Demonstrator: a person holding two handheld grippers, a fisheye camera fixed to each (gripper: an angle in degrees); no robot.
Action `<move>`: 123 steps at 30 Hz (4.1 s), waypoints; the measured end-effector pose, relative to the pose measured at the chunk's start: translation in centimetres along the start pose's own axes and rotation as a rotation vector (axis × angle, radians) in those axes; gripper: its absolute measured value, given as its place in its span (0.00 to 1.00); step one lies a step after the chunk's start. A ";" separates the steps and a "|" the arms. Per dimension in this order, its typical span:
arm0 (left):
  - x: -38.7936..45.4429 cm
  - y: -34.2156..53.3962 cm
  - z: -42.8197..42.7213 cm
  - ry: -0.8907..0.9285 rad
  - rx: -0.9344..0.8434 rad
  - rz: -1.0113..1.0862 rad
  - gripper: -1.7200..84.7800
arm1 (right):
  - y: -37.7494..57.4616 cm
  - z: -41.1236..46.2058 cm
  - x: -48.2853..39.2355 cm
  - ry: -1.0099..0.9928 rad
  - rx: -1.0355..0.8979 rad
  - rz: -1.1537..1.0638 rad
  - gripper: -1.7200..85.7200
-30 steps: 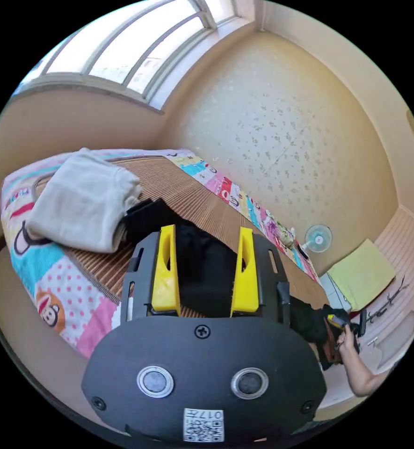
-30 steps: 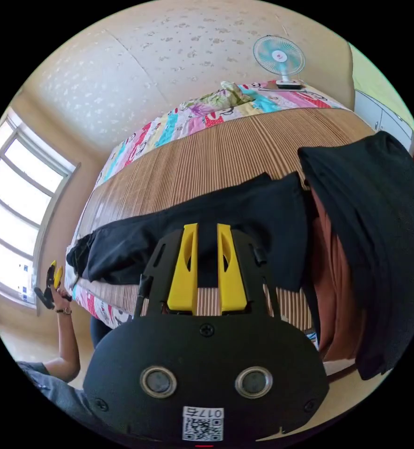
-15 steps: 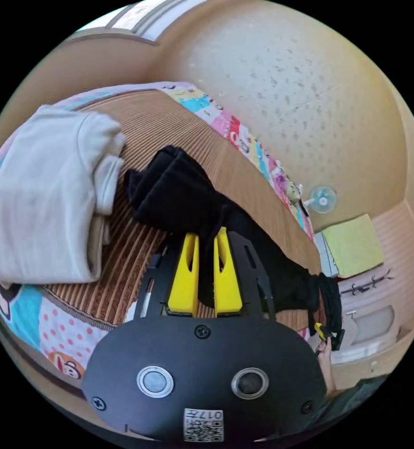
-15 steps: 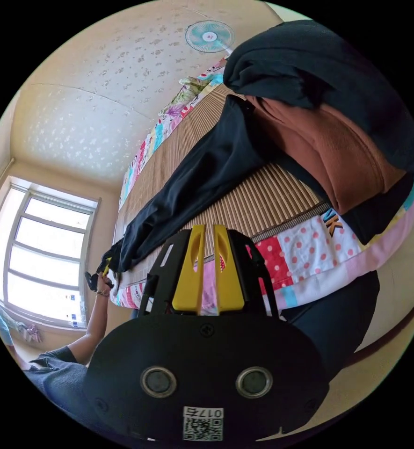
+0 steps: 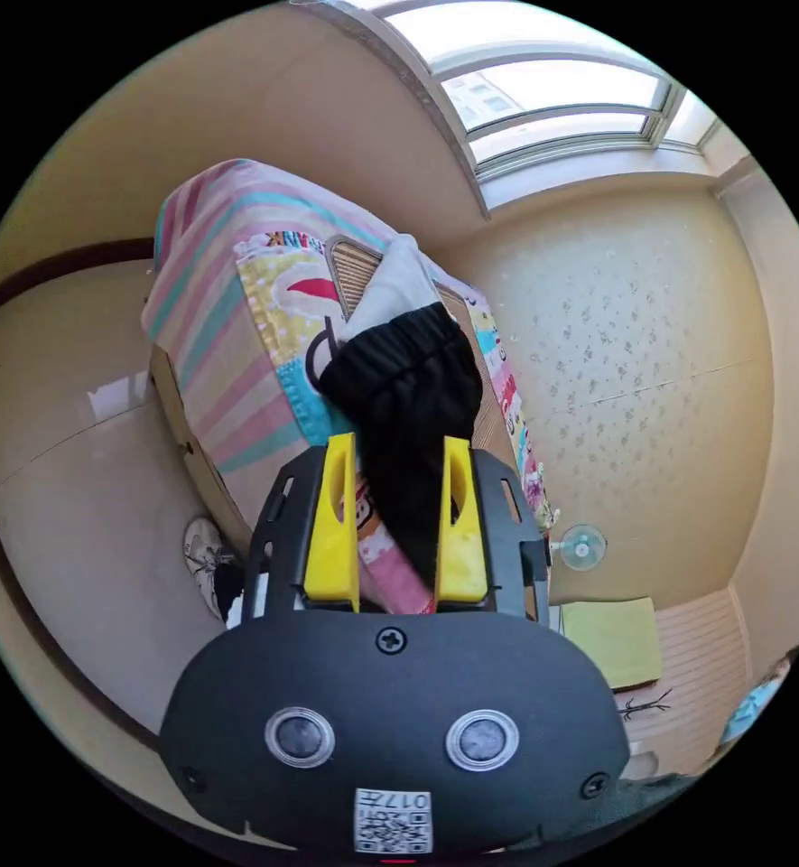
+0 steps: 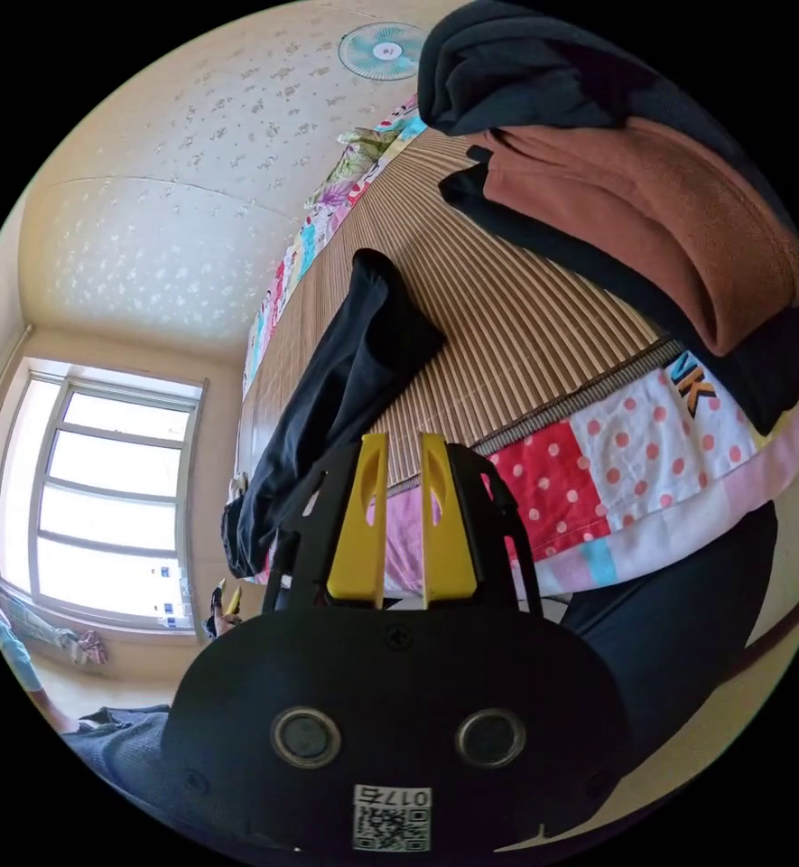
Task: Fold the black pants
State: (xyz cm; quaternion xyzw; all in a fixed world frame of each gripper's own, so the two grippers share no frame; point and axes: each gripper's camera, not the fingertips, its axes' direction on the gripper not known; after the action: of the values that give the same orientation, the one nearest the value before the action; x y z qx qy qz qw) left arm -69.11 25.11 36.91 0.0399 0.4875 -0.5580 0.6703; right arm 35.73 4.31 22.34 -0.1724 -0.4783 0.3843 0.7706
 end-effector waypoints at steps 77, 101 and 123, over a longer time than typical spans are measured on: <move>-8.0 2.9 15.1 0.030 0.007 -0.070 0.14 | -6.7 -0.6 -0.6 0.097 -0.026 0.081 0.03; 16.0 41.0 29.6 0.323 -0.579 0.790 0.12 | -3.2 5.0 1.6 -0.007 -0.192 -0.205 0.06; -0.7 36.1 24.6 0.693 -0.513 0.294 0.09 | -7.2 17.1 -4.0 0.487 -0.185 -0.517 0.04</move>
State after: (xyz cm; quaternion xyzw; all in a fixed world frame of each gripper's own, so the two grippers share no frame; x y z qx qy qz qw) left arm -25.69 24.37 32.48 0.1257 0.7947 -0.2719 0.5280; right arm 23.00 -5.12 32.75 -0.2013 -0.3415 0.0794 0.9146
